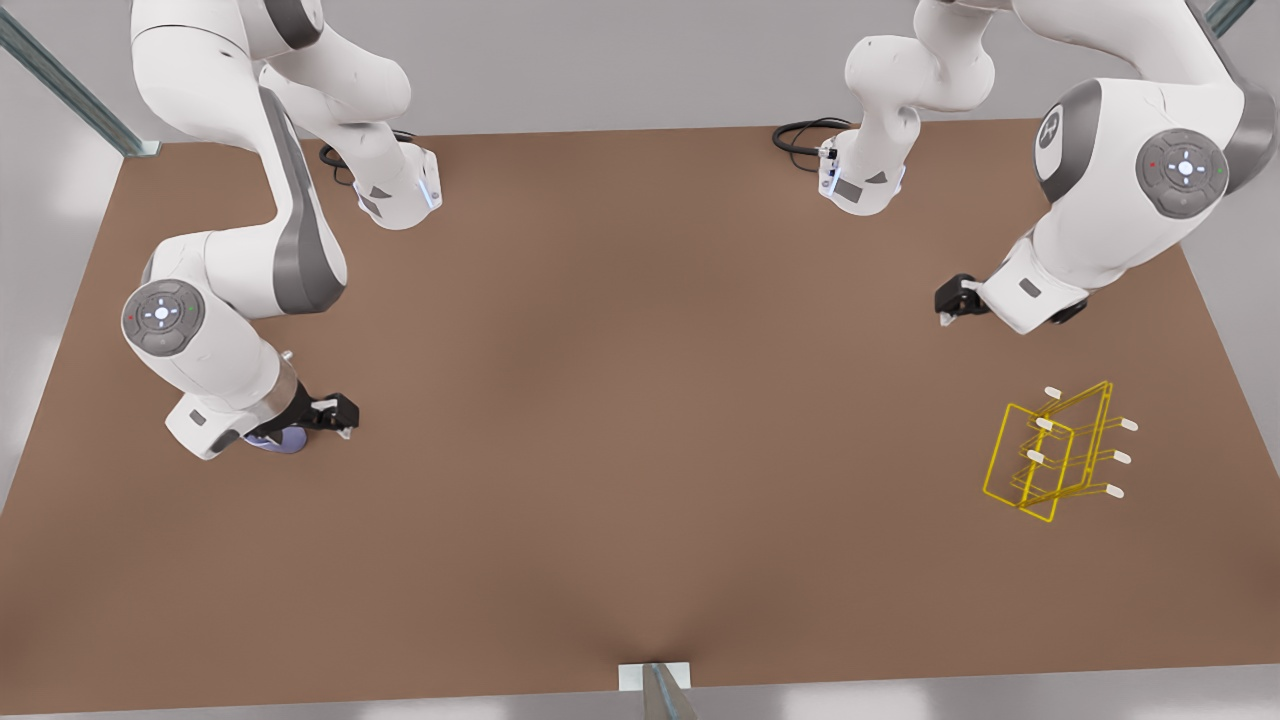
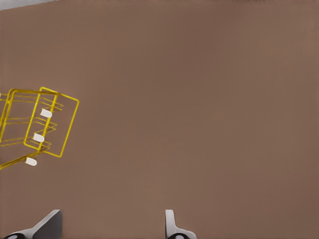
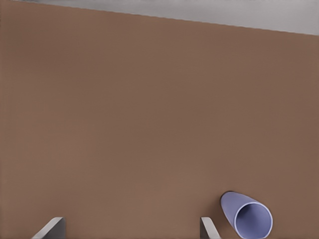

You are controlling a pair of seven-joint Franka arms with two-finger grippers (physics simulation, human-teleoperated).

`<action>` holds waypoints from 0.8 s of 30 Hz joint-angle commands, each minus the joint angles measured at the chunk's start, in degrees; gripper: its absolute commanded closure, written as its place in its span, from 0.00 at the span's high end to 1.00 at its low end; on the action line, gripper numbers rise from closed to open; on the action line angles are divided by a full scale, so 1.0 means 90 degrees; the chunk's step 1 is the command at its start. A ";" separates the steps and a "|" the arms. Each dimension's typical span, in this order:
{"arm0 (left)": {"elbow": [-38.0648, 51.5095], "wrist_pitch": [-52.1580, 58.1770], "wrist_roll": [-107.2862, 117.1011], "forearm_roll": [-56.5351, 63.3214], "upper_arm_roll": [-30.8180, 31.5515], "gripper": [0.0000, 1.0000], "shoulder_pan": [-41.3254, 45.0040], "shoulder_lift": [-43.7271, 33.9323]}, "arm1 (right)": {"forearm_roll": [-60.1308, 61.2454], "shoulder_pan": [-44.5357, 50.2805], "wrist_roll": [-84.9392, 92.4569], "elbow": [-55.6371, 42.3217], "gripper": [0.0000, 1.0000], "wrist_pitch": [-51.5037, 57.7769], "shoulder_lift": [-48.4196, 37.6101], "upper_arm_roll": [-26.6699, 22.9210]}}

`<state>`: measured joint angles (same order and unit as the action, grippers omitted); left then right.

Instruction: Place the cup on the cup holder

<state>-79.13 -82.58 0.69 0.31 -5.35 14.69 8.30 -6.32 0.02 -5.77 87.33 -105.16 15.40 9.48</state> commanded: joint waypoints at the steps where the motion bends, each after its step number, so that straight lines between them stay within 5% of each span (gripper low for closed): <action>1: 0.0003 -0.0210 -0.0057 0.0014 -0.0002 1.00 -0.0001 -0.0004 | 0.0009 -0.0021 -0.0004 -0.0006 1.00 -0.0142 -0.0003 0.0001; 8: 0.0003 -0.0219 -0.0057 0.0014 -0.0002 1.00 -0.0001 0.0103 | -0.0050 -0.0051 0.0025 -0.0065 1.00 0.0571 0.0397 -0.0009; 16: 0.0003 -0.0112 -0.0057 0.0014 -0.0002 1.00 -0.0001 0.0103 | 0.0009 -0.1603 0.1217 0.0189 1.00 0.0034 0.1248 0.0001; 24: 0.0003 -0.0102 -0.0067 0.0014 -0.0011 1.00 -0.0001 0.0103 | 0.0009 -0.2238 0.2330 0.2454 1.00 -0.2436 0.0720 0.0079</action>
<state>-79.16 -83.61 0.30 0.41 -5.37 14.73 9.29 -6.30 -19.94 1.77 108.37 -116.72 22.27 10.22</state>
